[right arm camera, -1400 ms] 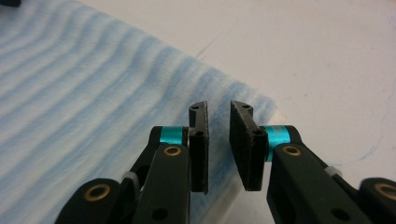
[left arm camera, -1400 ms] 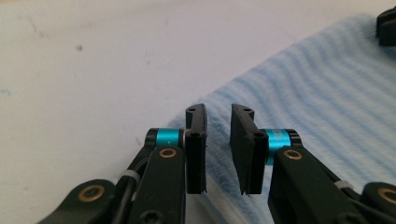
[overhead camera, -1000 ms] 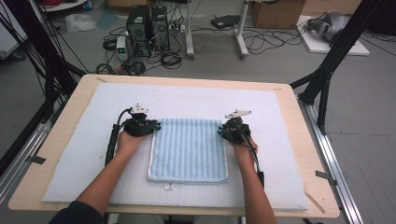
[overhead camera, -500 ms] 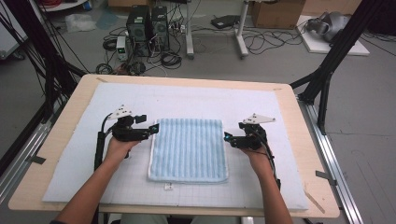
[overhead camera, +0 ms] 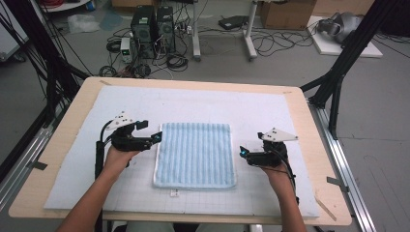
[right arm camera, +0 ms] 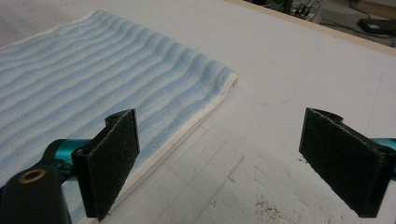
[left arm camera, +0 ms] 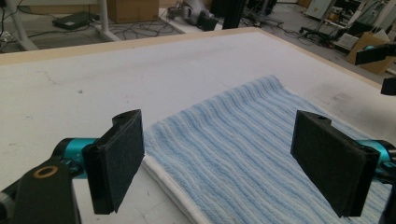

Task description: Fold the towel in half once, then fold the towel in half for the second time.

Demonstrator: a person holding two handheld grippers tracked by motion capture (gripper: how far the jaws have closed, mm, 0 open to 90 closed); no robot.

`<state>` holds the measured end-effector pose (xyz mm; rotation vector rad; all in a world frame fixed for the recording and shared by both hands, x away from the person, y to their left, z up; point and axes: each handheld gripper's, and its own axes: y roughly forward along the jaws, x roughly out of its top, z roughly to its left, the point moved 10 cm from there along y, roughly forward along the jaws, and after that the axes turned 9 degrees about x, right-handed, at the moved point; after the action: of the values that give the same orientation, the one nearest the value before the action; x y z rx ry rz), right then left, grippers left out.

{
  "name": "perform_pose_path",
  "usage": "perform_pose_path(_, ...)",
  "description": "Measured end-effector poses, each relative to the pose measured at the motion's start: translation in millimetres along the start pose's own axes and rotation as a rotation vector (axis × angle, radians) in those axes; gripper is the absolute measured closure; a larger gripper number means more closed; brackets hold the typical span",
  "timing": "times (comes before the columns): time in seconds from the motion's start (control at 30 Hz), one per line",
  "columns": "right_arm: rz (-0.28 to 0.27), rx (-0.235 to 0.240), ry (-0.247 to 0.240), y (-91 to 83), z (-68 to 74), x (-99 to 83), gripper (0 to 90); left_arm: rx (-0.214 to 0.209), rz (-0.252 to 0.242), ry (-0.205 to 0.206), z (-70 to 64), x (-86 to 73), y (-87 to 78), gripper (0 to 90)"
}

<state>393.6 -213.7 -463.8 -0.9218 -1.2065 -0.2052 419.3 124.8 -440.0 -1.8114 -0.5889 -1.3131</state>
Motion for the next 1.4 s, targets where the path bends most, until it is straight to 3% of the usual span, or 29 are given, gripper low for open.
perform_pose_path(0.37,0.017,0.009,0.001,2.9,2.9,-4.4,11.4,0.027,0.005,-0.034,12.2,4.4,2.2,18.0)
perform_pose_path(0.6,0.037,0.013,0.005,5.0,4.0,-8.8,11.4,0.038,0.05,-0.049,23.4,6.9,11.2,18.0)
perform_pose_path(1.17,0.05,0.034,-0.002,9.0,8.7,-11.2,11.5,0.103,0.137,-0.007,47.7,13.4,45.6,27.2)
perform_pose_path(1.4,0.051,0.033,0.017,8.0,7.5,-13.5,11.5,0.085,0.175,-0.005,48.4,12.0,62.0,31.5)
